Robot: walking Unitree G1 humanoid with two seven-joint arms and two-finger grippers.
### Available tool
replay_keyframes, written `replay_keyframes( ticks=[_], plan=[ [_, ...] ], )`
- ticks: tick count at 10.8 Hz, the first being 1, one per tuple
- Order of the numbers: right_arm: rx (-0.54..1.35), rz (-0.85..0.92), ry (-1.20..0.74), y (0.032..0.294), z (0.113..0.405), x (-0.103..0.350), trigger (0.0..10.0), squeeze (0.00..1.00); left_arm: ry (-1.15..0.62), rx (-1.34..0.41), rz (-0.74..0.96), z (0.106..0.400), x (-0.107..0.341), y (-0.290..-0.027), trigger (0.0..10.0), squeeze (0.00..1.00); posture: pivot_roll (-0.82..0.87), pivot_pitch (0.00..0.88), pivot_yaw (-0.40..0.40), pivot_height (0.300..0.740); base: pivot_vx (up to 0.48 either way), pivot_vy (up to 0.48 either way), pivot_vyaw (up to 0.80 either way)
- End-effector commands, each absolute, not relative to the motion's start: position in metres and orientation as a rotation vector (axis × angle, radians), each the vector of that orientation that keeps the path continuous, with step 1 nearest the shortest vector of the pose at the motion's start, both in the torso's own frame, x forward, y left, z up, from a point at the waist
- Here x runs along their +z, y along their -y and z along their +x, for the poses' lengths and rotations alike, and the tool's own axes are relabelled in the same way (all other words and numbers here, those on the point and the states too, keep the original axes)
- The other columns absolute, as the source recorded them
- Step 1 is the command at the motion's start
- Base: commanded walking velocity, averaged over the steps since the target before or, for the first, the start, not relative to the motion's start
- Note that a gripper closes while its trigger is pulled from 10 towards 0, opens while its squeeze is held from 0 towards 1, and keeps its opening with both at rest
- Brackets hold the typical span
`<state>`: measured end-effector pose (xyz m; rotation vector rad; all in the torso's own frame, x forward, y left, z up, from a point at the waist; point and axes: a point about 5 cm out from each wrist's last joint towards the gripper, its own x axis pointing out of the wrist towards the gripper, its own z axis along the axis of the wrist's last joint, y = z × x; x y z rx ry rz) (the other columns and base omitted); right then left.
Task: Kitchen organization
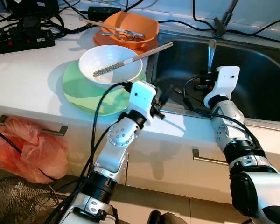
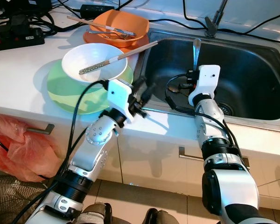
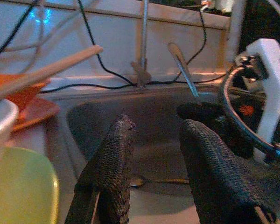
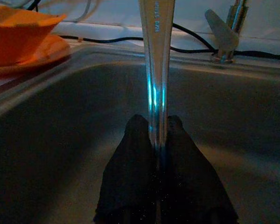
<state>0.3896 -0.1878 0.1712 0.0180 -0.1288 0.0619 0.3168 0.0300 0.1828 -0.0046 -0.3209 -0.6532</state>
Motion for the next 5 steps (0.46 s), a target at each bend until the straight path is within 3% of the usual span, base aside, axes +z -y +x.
replay_keyframes(
  ticks=[1,5],
  plan=[
    [0.041,0.003,0.12,0.1938,0.3895,0.1701,10.0,0.0,0.325,-0.693,-0.022,0.3125,0.1842,-0.0257,10.0,0.0,0.2,0.157,-0.083,0.74,0.0,0.0,0.0],
    [0.03,-0.014,0.101,0.1988,0.389,0.1668,10.0,0.0,0.279,-0.8,0.03,0.3074,0.1793,-0.0245,10.0,0.0,0.2,0.158,-0.08,0.74,0.0,0.0,0.0]
  ],
)
